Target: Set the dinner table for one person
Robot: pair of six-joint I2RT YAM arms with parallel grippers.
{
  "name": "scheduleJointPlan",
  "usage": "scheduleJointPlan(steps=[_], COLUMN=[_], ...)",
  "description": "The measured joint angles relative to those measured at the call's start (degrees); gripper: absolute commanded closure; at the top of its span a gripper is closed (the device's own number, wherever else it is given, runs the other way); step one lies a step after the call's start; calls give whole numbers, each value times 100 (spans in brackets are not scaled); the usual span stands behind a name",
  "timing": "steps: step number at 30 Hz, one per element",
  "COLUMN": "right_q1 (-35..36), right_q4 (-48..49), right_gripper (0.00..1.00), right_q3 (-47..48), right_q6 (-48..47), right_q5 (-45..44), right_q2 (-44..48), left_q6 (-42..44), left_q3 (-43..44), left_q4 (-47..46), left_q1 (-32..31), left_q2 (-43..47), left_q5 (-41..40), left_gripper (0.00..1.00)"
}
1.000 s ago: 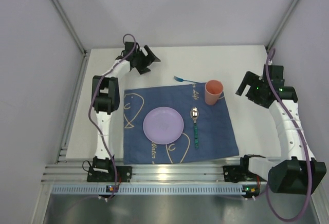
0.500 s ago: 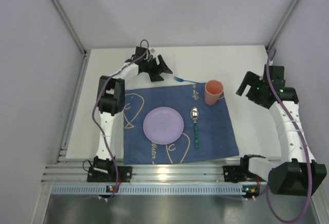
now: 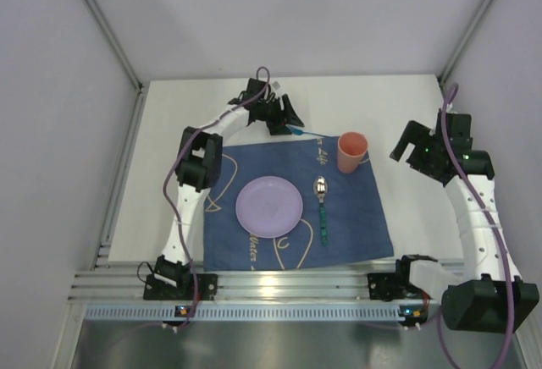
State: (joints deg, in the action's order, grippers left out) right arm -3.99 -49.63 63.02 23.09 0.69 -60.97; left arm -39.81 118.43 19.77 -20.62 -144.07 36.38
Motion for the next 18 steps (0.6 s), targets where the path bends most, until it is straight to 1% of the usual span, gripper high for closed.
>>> scheduleJointPlan(steps=[2, 4, 8, 9, 11, 12, 13, 16, 18], right_q1=[0, 0, -4, -4, -4, -4, -4, -4, -4], right_q4=[-28, -76, -83, -83, -87, -92, -94, -98, -98], right_gripper=[0, 0, 0, 0, 0, 0, 0, 0, 0], right_q3=[-37, -42, -42, -42, -42, -42, -42, -44, -48], right_q6=[0, -2, -7, -7, -9, -11, -11, -13, -13], right_q5=[-35, -70, -90, -90, -90, -90, -90, -87, -85], right_q2=[44, 63, 96, 96, 96, 96, 96, 98, 103], left_q6=[-50, -79, -98, -101, -105, -107, -114, -157, -214], left_q3=[22, 48, 153, 166, 186, 205, 232, 332, 472], left_q4=[11, 42, 118, 136, 151, 155, 153, 175, 173], left_q1=[-35, -39, -33, -33, -33, -31, -26, -9, 20], left_q2=[-11, -35, -98, -107, -129, -155, -179, -308, -378], left_q5=[-120, -190, -317, -341, -417, -433, -448, -501, -426], left_gripper=[37, 43, 47, 53, 58, 65, 79, 100, 100])
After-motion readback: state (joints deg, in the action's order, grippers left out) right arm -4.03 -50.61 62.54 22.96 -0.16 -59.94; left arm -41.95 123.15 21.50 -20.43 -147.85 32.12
